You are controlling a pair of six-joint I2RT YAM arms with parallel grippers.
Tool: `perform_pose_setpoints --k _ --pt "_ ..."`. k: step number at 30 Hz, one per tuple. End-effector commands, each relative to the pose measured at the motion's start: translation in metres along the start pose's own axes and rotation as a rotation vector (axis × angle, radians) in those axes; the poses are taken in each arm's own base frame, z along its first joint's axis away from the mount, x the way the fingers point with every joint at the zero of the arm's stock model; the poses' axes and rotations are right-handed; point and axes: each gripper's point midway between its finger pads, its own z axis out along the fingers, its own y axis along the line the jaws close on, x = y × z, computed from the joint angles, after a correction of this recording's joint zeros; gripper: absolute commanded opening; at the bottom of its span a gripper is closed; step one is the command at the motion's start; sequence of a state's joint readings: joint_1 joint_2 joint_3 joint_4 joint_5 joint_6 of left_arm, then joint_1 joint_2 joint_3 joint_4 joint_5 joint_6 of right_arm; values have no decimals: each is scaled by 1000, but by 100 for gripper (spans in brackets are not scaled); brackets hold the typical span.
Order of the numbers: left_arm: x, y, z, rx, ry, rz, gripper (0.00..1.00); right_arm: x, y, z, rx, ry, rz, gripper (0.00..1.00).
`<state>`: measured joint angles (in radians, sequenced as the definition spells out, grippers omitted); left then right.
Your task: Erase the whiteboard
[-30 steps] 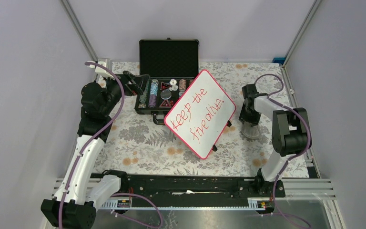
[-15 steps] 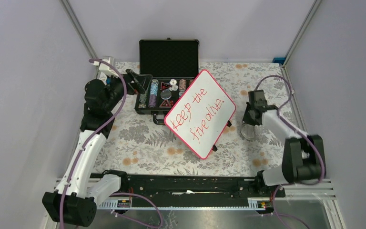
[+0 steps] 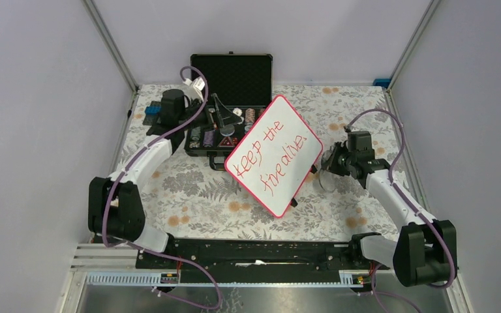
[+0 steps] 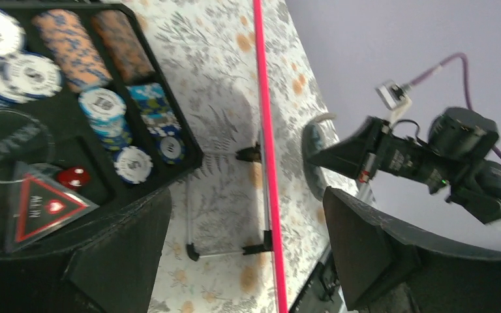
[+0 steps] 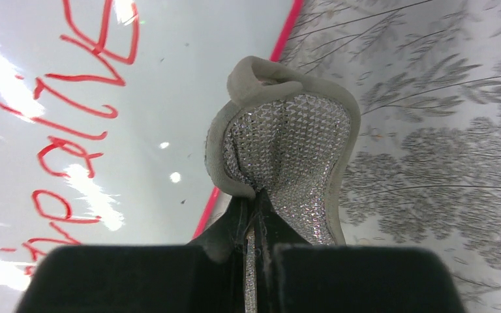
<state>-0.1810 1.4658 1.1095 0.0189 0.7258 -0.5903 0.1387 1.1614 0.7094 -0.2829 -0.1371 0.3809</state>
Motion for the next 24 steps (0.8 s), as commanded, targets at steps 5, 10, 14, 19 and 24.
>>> perform_pose_setpoints --k 5,10,14,19,24 --pt "3 -46 46 175 137 -44 86 -12 49 -8 -212 45 33 0" --pt "6 -33 71 162 176 -94 70 -37 58 -24 -207 -3 7 0" --pt "27 -27 73 164 216 -69 62 -54 66 -30 -216 -32 1 0" --pt "35 -32 71 191 226 -97 50 -75 85 -24 -286 -71 37 0" --pt "41 -26 68 165 216 -112 40 -104 112 -14 -347 -94 44 0"
